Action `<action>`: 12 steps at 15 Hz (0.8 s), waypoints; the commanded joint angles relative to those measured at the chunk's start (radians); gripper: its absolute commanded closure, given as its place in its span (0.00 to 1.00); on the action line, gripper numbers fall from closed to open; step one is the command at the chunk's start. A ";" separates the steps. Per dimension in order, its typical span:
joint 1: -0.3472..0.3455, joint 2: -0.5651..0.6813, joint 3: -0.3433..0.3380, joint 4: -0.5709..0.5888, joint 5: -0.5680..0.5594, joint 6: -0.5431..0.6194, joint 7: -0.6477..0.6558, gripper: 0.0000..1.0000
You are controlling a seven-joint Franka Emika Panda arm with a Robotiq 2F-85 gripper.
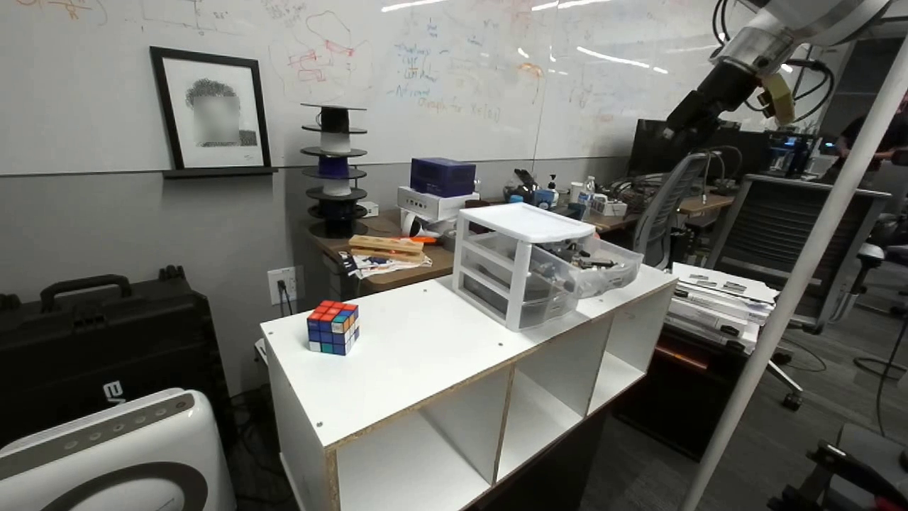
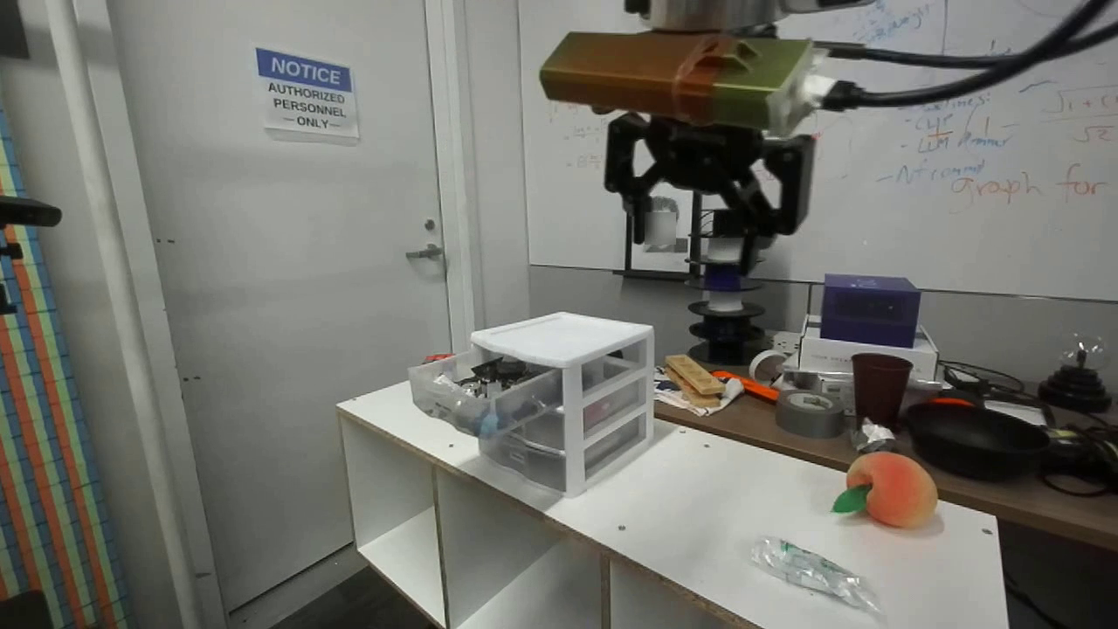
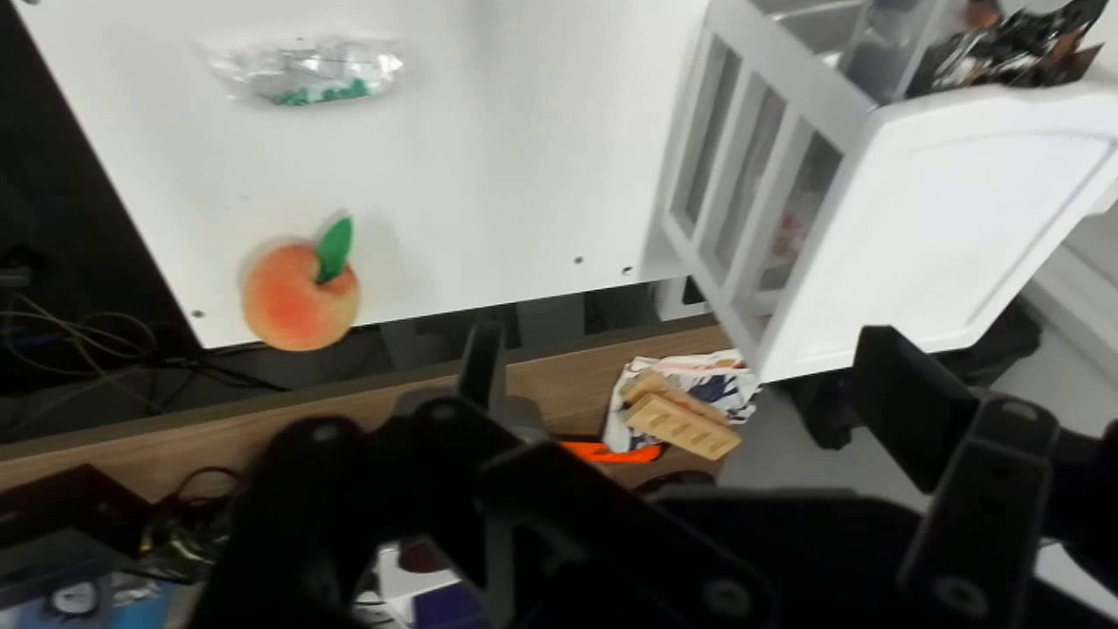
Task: Pick up the plastic and the object on the table and put them in the drawer then close the drawer.
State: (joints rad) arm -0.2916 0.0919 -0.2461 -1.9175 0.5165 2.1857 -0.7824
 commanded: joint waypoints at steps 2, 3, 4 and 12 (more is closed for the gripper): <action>-0.096 0.241 -0.017 0.260 0.133 -0.034 0.114 0.00; -0.119 0.284 -0.009 0.299 0.157 -0.024 0.150 0.00; -0.138 0.331 -0.001 0.343 0.169 -0.026 0.195 0.00; -0.190 0.631 0.038 0.606 0.119 -0.027 0.690 0.00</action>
State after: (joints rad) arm -0.4686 0.6284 -0.2269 -1.4410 0.6687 2.1839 -0.2723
